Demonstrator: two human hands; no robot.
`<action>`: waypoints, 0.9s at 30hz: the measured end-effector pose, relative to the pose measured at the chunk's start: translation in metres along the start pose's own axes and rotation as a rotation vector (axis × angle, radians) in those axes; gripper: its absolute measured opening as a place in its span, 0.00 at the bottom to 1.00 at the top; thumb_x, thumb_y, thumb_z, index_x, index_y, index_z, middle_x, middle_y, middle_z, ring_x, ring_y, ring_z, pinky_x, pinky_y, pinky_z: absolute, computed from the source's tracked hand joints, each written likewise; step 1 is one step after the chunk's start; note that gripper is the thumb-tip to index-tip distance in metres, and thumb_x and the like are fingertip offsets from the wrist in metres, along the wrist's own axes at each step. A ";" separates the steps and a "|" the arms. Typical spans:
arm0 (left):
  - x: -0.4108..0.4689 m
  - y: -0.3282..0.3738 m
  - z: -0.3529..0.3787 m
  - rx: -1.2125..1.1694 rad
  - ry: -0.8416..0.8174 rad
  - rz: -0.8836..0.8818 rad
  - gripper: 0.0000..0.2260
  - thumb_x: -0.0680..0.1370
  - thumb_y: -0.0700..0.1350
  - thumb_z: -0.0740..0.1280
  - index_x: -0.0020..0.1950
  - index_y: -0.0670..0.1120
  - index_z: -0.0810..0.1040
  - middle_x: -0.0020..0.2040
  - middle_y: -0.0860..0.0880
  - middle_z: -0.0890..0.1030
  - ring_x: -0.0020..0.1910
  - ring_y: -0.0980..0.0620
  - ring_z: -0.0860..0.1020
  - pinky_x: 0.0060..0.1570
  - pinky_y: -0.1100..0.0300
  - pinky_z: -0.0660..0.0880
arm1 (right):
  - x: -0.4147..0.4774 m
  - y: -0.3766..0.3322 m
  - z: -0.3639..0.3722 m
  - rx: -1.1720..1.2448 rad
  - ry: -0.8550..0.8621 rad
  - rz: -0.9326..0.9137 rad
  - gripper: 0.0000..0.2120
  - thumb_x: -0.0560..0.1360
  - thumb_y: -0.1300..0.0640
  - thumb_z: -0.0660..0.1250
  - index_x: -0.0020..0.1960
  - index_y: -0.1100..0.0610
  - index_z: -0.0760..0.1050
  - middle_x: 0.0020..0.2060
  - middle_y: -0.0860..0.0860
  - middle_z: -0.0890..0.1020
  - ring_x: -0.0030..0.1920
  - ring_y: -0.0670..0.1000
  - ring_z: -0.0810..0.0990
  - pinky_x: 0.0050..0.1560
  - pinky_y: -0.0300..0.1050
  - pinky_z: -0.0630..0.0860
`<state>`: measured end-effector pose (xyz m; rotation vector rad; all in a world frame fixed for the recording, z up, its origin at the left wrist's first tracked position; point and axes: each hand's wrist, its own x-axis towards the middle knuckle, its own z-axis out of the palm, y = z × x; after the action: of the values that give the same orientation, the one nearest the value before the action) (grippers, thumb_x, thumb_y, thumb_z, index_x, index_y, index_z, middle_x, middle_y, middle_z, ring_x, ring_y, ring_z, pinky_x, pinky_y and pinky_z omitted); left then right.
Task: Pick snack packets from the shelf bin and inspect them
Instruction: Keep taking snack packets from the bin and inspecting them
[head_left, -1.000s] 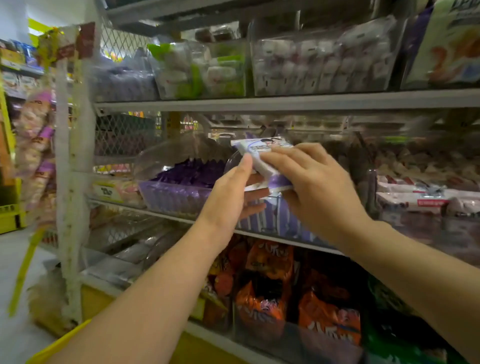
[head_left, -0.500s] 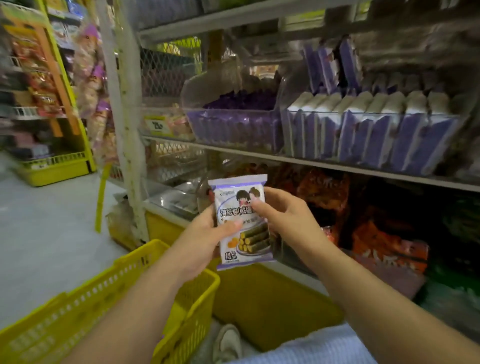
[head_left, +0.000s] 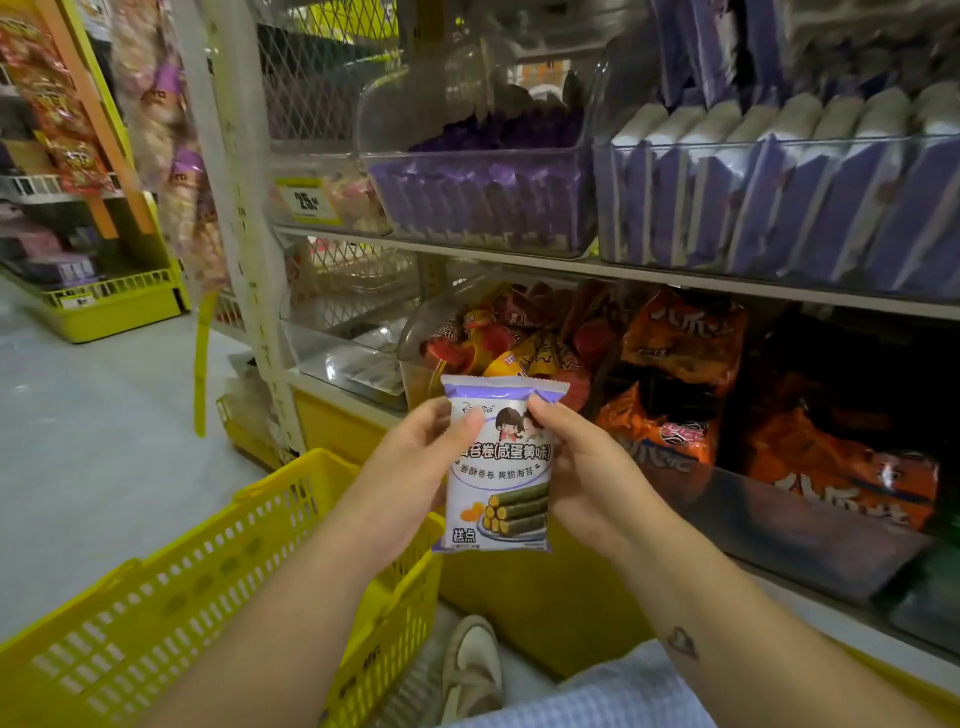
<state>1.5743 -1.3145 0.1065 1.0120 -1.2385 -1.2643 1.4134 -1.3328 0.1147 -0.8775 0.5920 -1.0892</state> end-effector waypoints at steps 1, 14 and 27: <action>0.000 0.001 0.002 -0.022 0.052 0.026 0.18 0.71 0.55 0.69 0.58 0.49 0.79 0.53 0.48 0.85 0.52 0.50 0.84 0.51 0.46 0.79 | 0.000 0.001 0.002 -0.004 0.003 -0.008 0.22 0.71 0.55 0.66 0.62 0.66 0.76 0.54 0.63 0.83 0.50 0.57 0.84 0.50 0.50 0.82; -0.006 0.004 0.008 -0.195 0.264 0.099 0.11 0.77 0.50 0.66 0.51 0.47 0.85 0.49 0.40 0.85 0.49 0.42 0.84 0.50 0.47 0.80 | 0.004 0.007 0.017 -0.204 0.123 -0.166 0.16 0.77 0.51 0.64 0.53 0.62 0.82 0.48 0.61 0.85 0.50 0.59 0.84 0.50 0.50 0.82; -0.011 0.020 0.001 -0.257 0.319 0.088 0.14 0.81 0.46 0.62 0.44 0.45 0.85 0.44 0.43 0.86 0.41 0.51 0.84 0.47 0.53 0.78 | 0.013 -0.003 0.020 -0.417 0.112 -0.218 0.17 0.80 0.48 0.60 0.44 0.50 0.85 0.43 0.56 0.87 0.44 0.55 0.86 0.39 0.44 0.79</action>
<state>1.5765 -1.3013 0.1249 0.9187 -0.8422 -1.1103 1.4324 -1.3397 0.1286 -1.2704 0.8498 -1.2391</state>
